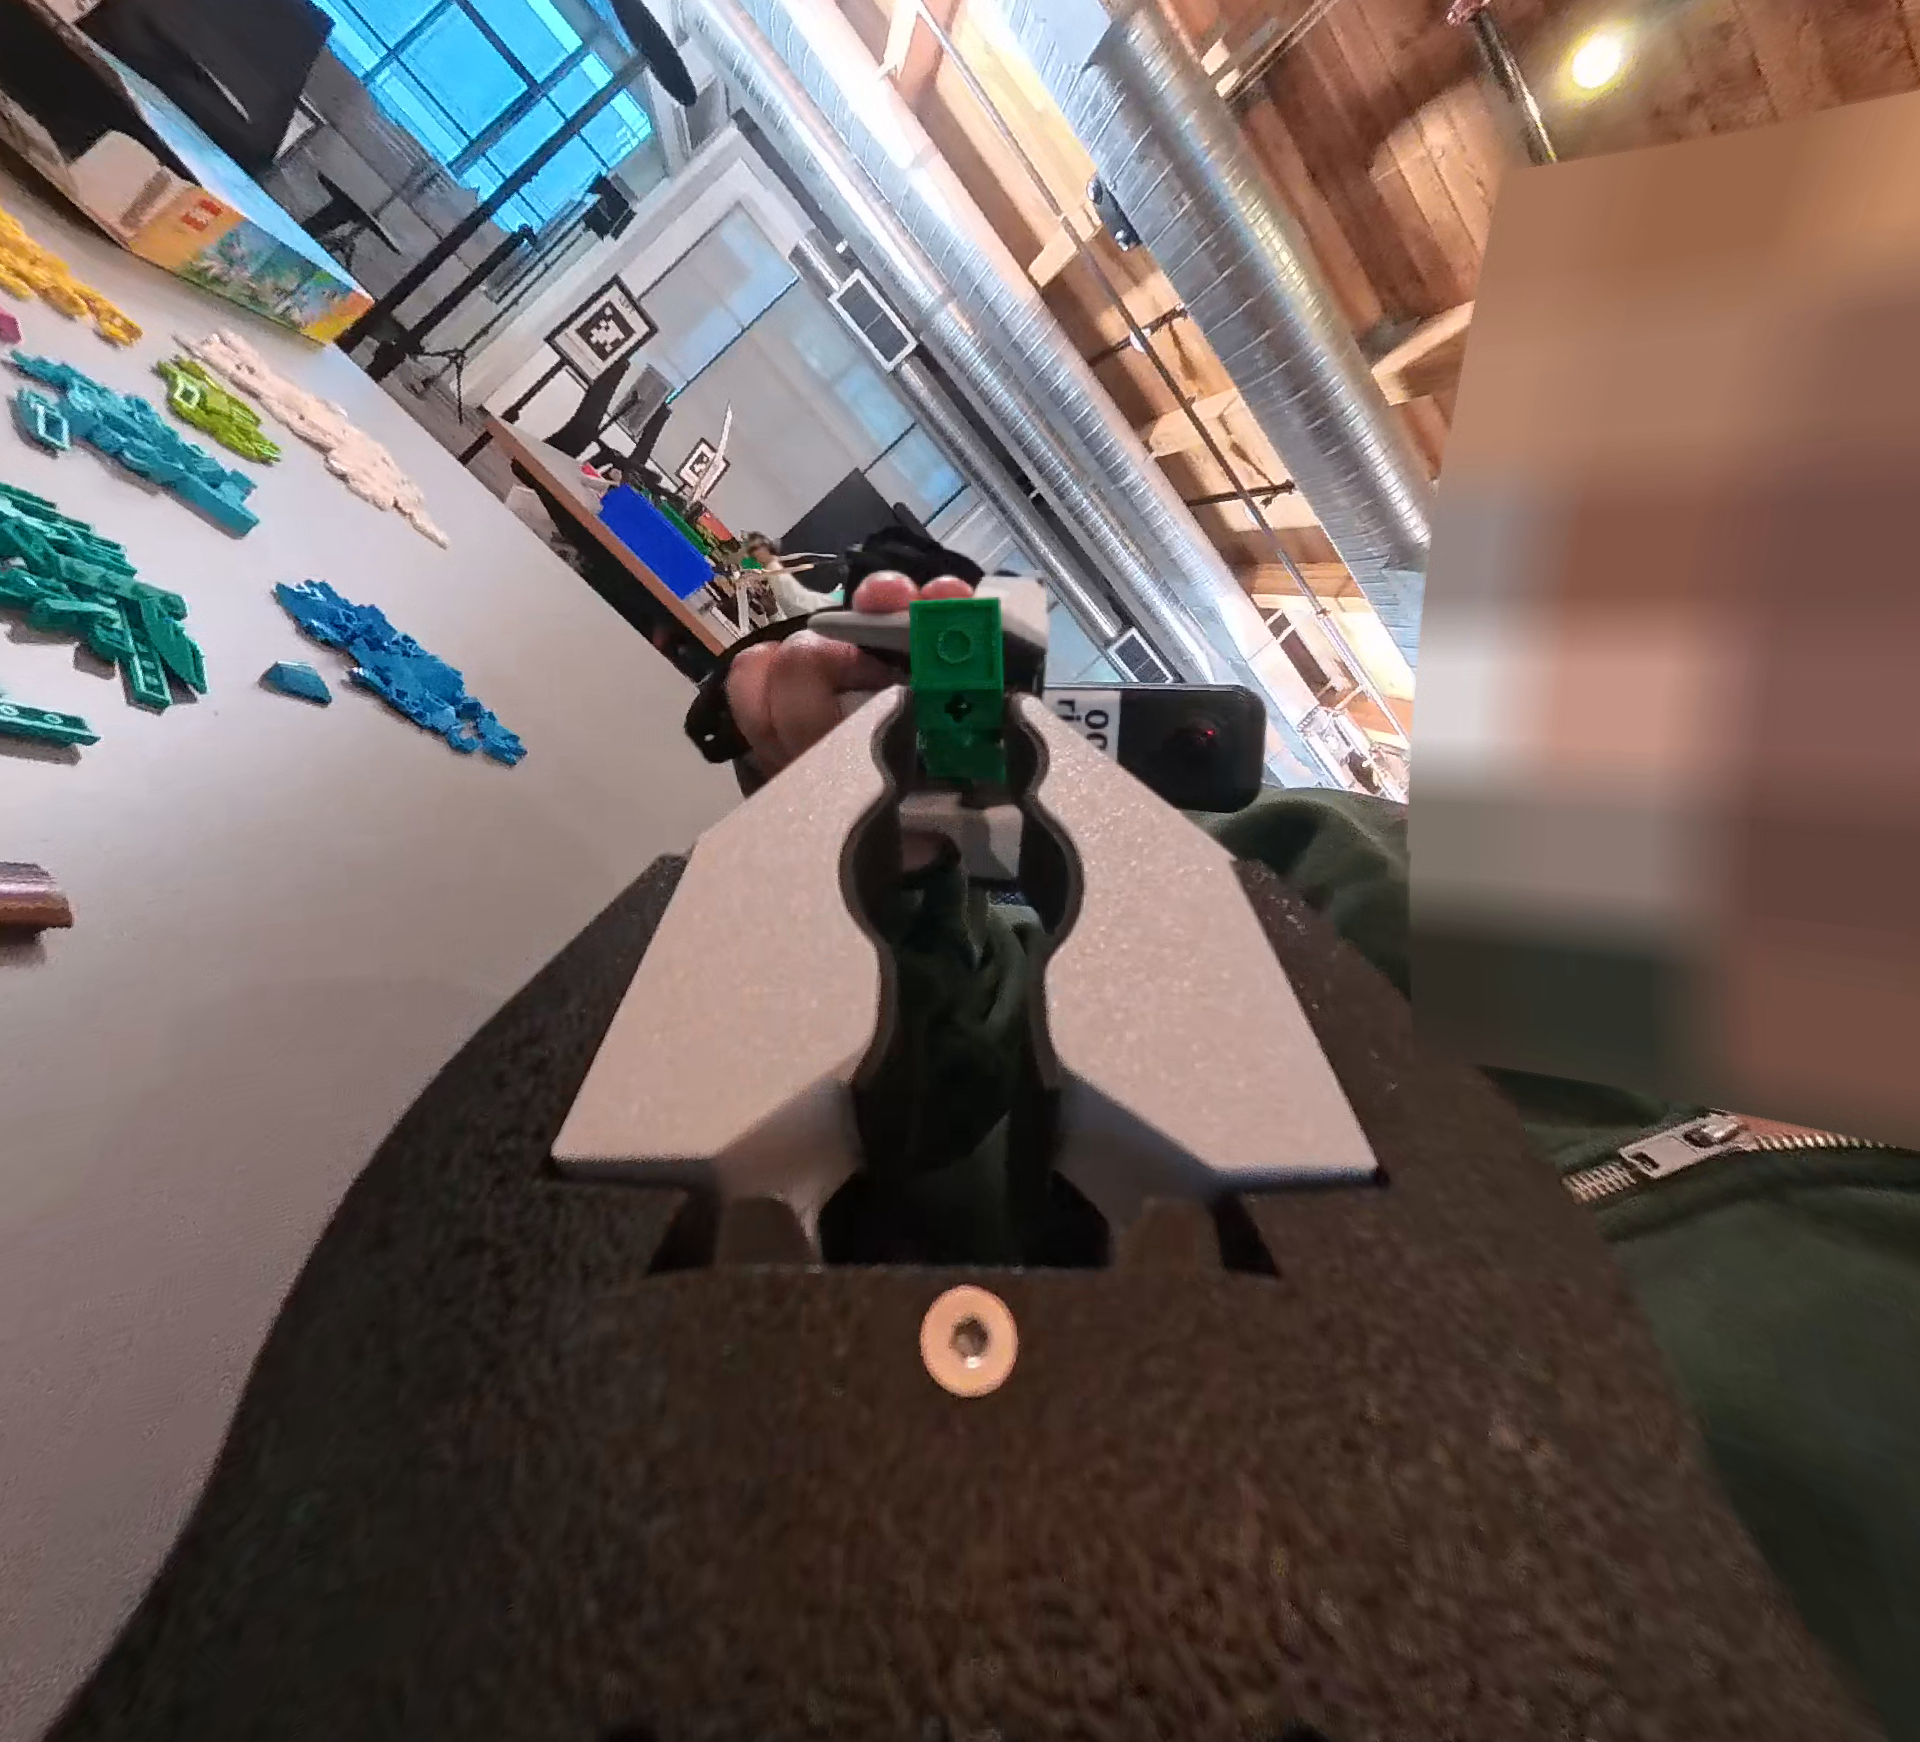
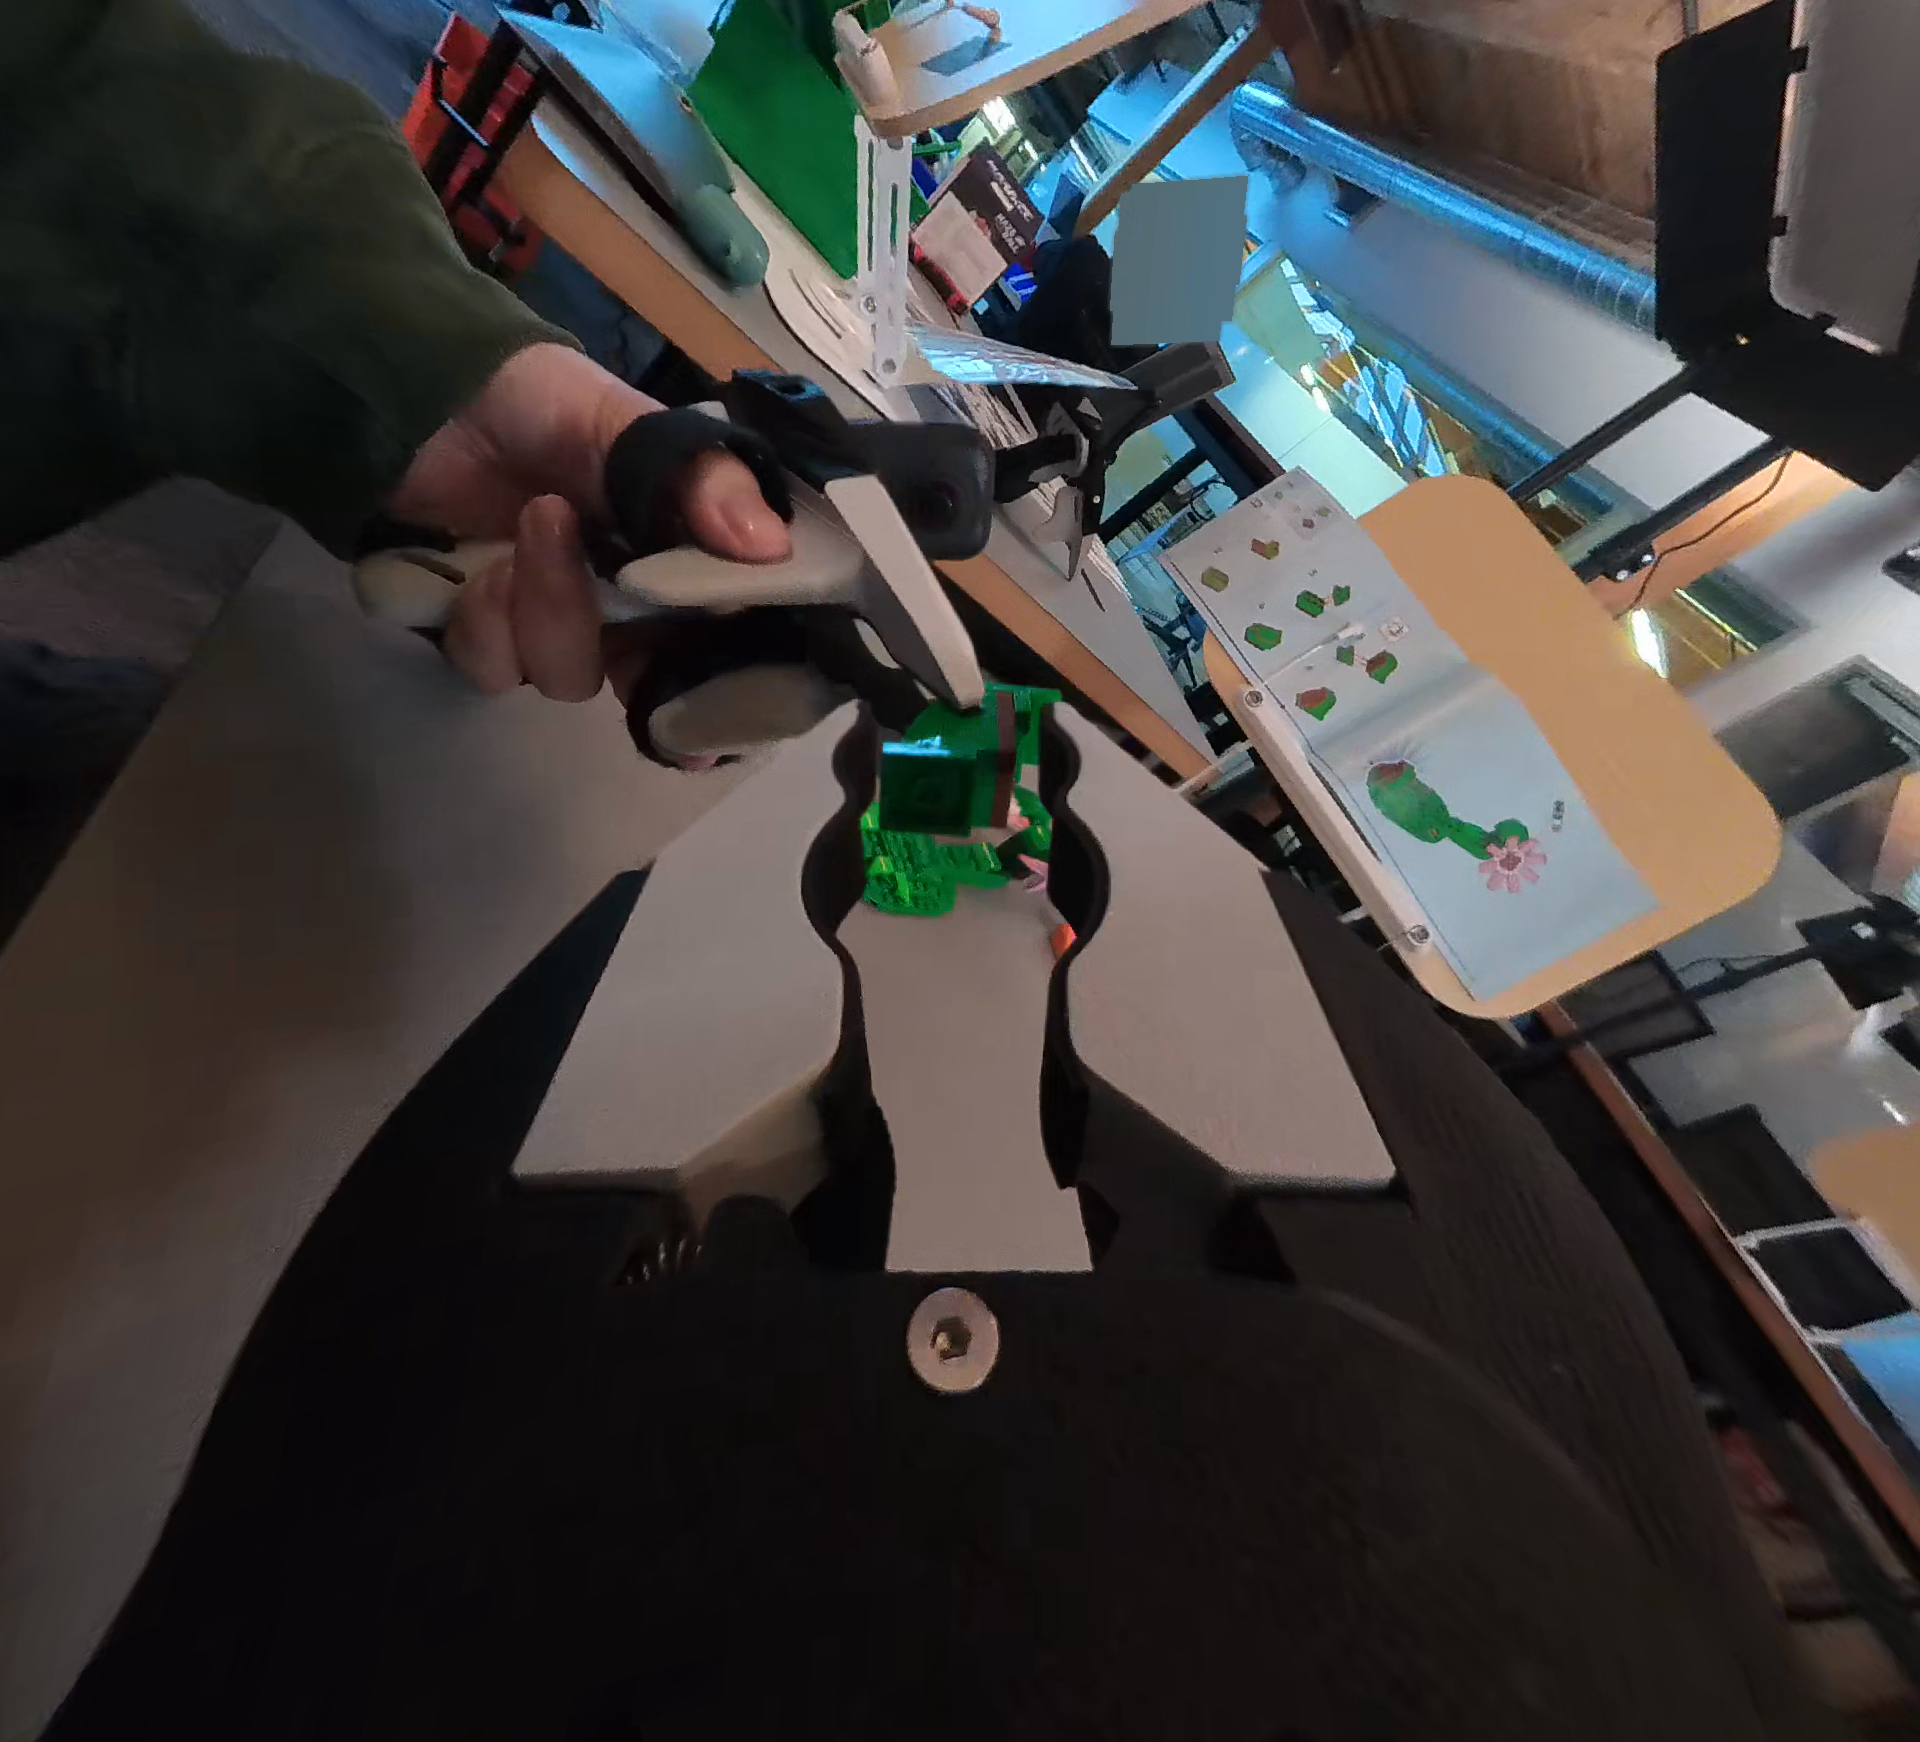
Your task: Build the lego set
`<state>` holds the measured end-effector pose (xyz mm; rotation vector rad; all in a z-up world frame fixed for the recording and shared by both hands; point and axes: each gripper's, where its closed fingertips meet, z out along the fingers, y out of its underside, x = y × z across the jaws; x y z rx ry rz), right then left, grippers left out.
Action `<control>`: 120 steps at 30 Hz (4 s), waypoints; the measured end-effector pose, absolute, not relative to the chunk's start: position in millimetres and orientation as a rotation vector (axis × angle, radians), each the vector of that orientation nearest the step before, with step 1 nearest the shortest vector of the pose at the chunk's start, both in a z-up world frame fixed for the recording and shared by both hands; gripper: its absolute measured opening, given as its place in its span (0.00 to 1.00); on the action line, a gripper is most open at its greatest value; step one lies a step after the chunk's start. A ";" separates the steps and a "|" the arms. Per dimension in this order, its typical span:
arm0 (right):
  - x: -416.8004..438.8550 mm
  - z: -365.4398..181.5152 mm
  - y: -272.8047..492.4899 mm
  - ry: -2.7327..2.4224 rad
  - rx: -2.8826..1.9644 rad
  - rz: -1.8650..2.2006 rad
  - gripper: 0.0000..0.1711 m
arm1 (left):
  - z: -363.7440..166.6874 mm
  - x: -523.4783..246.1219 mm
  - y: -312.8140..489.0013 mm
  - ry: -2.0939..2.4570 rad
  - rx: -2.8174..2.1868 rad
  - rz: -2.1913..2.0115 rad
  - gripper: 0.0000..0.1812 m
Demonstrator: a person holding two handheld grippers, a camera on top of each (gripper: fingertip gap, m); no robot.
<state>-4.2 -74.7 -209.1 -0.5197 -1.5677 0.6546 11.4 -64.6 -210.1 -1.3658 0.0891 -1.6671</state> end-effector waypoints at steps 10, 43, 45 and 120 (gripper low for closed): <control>-3.7 -212.3 -74.2 -1.612 -0.518 0.604 0.13 | -211.2 15.3 -67.8 0.122 -1.404 -1.660 0.07; -1.9 -235.8 25.6 -1.099 -0.975 0.834 0.20 | -228.6 -86.2 -47.0 0.317 -1.211 -0.074 0.07; -1.3 -236.4 27.4 -1.091 -0.990 0.840 0.20 | -229.2 -88.1 -46.6 0.308 -1.214 -0.066 0.07; -33.1 -253.7 -34.8 -1.470 -1.236 1.247 0.11 | -244.1 -77.0 -38.5 0.525 -1.262 0.471 0.07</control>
